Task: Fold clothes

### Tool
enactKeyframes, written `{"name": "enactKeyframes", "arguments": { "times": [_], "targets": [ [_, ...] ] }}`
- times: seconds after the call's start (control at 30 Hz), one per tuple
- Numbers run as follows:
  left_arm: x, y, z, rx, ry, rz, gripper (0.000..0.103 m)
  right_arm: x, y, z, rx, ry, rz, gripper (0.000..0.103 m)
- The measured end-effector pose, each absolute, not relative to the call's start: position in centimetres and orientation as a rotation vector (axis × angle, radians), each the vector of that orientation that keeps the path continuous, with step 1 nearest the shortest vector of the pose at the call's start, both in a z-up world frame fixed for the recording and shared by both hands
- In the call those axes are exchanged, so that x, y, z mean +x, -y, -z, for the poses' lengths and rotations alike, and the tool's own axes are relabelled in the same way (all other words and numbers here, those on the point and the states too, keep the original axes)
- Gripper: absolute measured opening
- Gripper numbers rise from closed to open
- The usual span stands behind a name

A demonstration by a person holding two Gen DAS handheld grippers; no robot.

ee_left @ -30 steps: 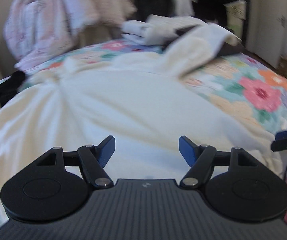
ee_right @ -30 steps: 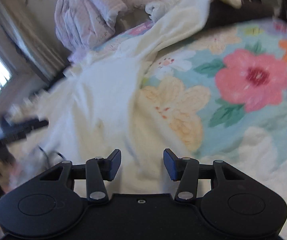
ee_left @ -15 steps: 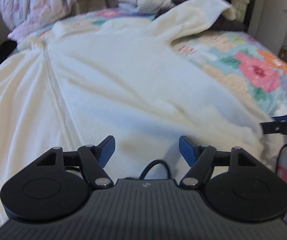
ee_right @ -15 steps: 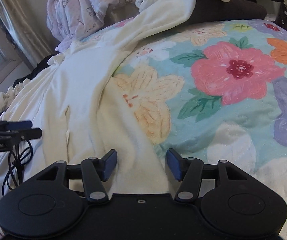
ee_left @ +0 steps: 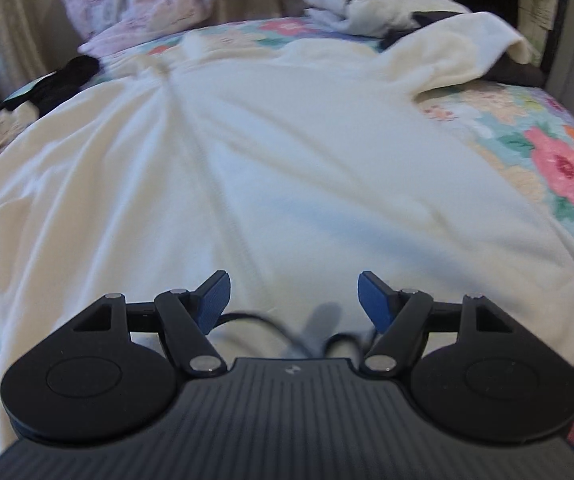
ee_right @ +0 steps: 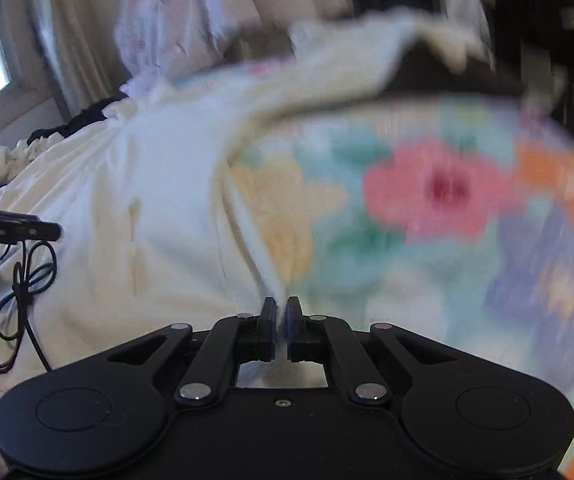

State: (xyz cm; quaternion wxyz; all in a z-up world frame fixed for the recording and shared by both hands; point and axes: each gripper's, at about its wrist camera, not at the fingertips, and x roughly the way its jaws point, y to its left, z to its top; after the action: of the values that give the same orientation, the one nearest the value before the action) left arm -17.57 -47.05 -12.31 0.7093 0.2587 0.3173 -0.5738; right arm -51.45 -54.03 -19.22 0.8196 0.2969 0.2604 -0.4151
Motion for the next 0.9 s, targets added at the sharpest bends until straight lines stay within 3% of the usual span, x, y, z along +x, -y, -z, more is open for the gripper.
{"name": "enactKeyframes", "arguments": {
  "times": [0.17, 0.23, 0.3, 0.33, 0.43, 0.5, 0.63, 0.9],
  "targets": [
    [-14.9, 45.7, 12.8, 0.536, -0.76, 1.199, 0.071, -51.4, 54.7, 17.1, 0.588, -0.555, 0.864, 0.014],
    [-14.2, 44.7, 12.6, 0.495, -0.773, 1.187, 0.071, -52.4, 54.5, 14.9, 0.59, -0.454, 0.8, 0.027],
    [-13.6, 43.6, 12.0, 0.468, -0.769, 1.182, 0.071, -53.4, 54.5, 12.6, 0.589, -0.349, 0.742, 0.06],
    [-13.3, 43.0, 11.6, 0.464, -0.76, 1.17, 0.071, -53.8, 54.6, 11.4, 0.586, -0.301, 0.721, 0.064],
    [-12.3, 41.1, 10.1, 0.439, -0.735, 1.13, 0.072, -53.0, 56.0, 7.8, 0.556, -0.235, 0.619, 0.067],
    [-11.3, 39.8, 8.8, 0.401, -0.721, 1.103, 0.072, -51.4, 57.5, 5.6, 0.537, -0.227, 0.535, 0.076],
    [-8.8, 37.0, 6.7, 0.392, -0.626, 0.94, 0.072, -46.5, 58.6, 1.4, 0.527, -0.222, 0.337, 0.077],
    [-2.3, 31.4, 6.3, 0.459, -0.576, 0.573, 0.072, -33.0, 55.5, -3.8, 0.111, -0.462, 0.028, 0.08]
  ]
}}
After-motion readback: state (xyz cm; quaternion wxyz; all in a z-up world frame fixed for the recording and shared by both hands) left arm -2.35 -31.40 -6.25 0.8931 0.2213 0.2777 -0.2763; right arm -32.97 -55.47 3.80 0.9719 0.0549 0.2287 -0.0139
